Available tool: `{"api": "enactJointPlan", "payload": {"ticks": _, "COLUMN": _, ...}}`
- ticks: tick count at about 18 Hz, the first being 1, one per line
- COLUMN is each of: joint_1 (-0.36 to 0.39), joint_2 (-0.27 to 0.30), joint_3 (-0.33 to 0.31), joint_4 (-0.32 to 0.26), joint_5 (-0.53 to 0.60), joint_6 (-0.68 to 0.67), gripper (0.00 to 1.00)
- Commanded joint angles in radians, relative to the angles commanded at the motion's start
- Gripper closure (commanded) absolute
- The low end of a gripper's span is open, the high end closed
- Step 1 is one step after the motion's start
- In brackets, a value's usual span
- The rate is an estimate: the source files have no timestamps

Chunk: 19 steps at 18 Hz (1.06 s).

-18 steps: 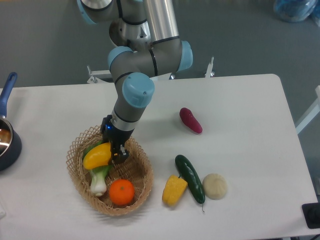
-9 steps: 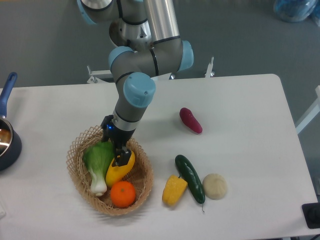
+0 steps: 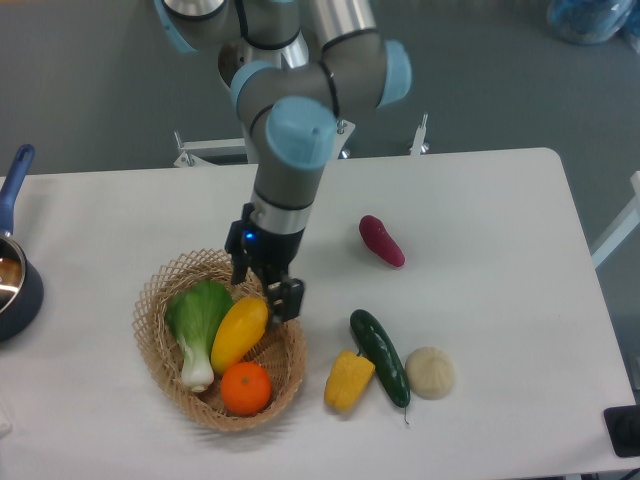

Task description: Place the mango in the basket

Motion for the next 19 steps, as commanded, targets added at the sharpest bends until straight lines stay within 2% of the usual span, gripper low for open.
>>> {"api": "enactJointPlan", "payload": {"ticks": 3, "joint_1": 0.087, "joint_2": 0.041, "joint_3": 0.038, "joint_4": 0.000, "joint_5": -0.002, "joint_6": -0.016, "gripper": 0.00}}
{"api": "enactJointPlan", "payload": {"ticks": 7, "joint_1": 0.184, "joint_2": 0.051, "joint_3": 0.138, "joint_4": -0.003, "joint_5": 0.008, "joint_6": 0.000, "gripper": 0.00}}
{"api": "enactJointPlan", "payload": {"ticks": 9, "joint_1": 0.222, "joint_2": 0.051, "joint_3": 0.169, "joint_4": -0.009, "joint_5": 0.006, "joint_6": 0.016, "gripper": 0.00}}
{"api": "enactJointPlan", "payload": {"ticks": 11, "joint_1": 0.236, "joint_2": 0.054, "joint_3": 0.167, "joint_4": -0.015, "joint_5": 0.009, "joint_6": 0.081, "gripper": 0.00}}
{"api": "enactJointPlan", "payload": {"ticks": 16, "joint_1": 0.284, "joint_2": 0.095, "joint_3": 0.155, "joint_4": -0.107, "joint_5": 0.009, "joint_6": 0.225, "gripper": 0.00}}
{"api": "enactJointPlan", "payload": {"ticks": 19, "joint_1": 0.302, "joint_2": 0.104, "joint_3": 0.149, "joint_4": -0.118, "joint_5": 0.009, "joint_6": 0.248, "gripper": 0.00}}
